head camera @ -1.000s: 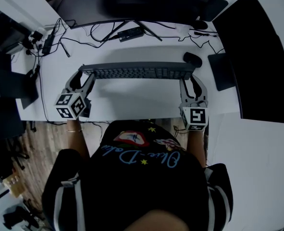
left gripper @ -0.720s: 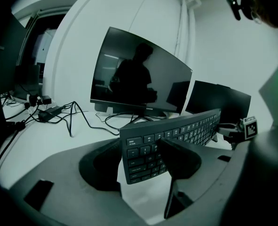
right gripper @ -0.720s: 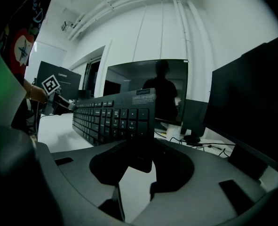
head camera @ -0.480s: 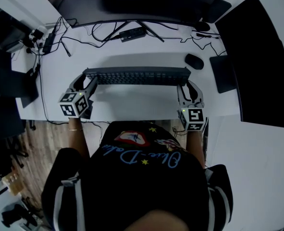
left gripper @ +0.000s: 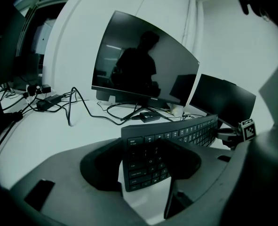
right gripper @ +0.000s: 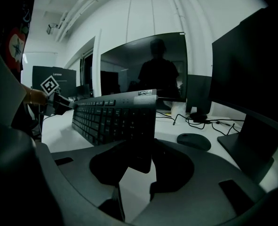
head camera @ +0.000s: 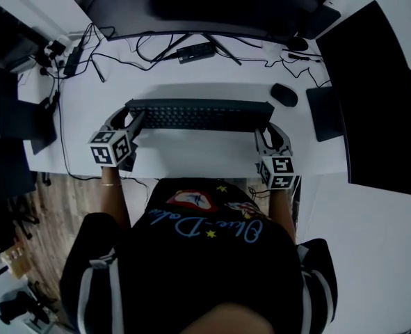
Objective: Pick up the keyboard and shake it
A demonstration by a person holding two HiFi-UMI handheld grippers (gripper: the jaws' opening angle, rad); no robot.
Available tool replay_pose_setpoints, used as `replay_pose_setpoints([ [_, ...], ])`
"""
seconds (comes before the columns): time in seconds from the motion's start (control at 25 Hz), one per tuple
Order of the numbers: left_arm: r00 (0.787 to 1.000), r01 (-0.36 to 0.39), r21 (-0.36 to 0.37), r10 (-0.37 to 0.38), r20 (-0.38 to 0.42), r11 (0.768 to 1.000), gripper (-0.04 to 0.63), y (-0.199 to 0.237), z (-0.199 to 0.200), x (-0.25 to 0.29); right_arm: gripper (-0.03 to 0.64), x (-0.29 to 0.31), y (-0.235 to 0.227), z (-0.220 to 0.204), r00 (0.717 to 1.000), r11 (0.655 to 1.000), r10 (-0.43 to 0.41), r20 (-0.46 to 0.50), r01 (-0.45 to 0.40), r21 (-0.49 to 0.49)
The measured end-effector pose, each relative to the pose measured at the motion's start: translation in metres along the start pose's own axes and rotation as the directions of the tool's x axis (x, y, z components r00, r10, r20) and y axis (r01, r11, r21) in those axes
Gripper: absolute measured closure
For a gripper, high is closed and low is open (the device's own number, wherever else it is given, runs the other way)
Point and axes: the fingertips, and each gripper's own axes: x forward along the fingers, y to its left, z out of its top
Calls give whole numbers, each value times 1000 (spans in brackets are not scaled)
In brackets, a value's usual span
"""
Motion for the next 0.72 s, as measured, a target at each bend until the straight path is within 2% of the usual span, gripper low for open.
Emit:
replay_pose_setpoints([
  [0.72, 997, -7, -29, 5, -79, 1000, 373, 17, -5, 27, 492, 25, 2, -30, 992, 995, 67, -112, -59, 75],
])
